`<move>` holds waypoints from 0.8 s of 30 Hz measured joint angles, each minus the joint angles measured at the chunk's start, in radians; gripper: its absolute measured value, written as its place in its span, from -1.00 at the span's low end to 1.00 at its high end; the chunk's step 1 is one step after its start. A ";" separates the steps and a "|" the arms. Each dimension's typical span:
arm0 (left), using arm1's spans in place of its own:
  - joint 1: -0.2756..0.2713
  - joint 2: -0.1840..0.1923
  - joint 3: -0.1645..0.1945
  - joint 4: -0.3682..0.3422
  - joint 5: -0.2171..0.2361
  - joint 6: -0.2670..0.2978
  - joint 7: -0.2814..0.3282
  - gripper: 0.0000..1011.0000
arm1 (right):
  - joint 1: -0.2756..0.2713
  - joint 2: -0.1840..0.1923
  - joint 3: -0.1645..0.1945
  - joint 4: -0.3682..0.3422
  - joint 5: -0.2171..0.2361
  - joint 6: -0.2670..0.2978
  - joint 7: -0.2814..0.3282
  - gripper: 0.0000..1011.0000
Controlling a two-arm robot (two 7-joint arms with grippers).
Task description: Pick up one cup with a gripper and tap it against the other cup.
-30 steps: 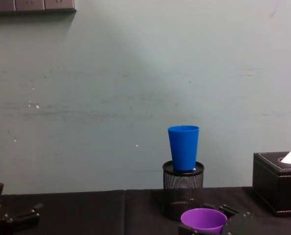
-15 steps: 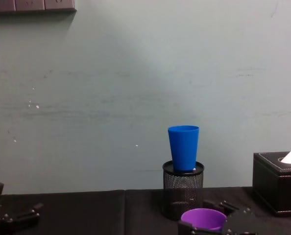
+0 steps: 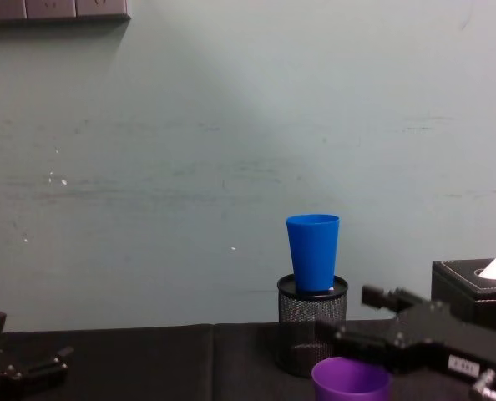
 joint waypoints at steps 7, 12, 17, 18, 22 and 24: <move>0.000 0.000 0.000 0.000 0.000 0.000 0.000 0.98 | -0.031 -0.005 0.052 -0.108 -0.037 0.095 -0.151 0.98; 0.000 0.000 0.000 0.000 0.000 0.000 0.000 0.98 | -0.055 -0.016 0.090 -0.174 -0.068 0.181 -0.260 0.98; 0.000 0.000 0.000 0.000 0.000 0.000 0.000 0.98 | -0.076 -0.028 0.114 -0.206 -0.095 0.242 -0.336 0.98; 0.000 0.000 0.000 0.000 0.000 0.000 0.000 0.98 | -0.083 -0.033 0.122 -0.214 -0.104 0.260 -0.357 0.98; 0.000 0.000 0.000 0.000 0.000 0.000 0.000 0.98 | -0.096 -0.041 0.136 -0.229 -0.126 0.299 -0.400 0.98; 0.000 0.000 0.000 0.000 0.000 0.000 0.000 0.98 | -0.103 -0.046 0.146 -0.233 -0.135 0.318 -0.420 0.98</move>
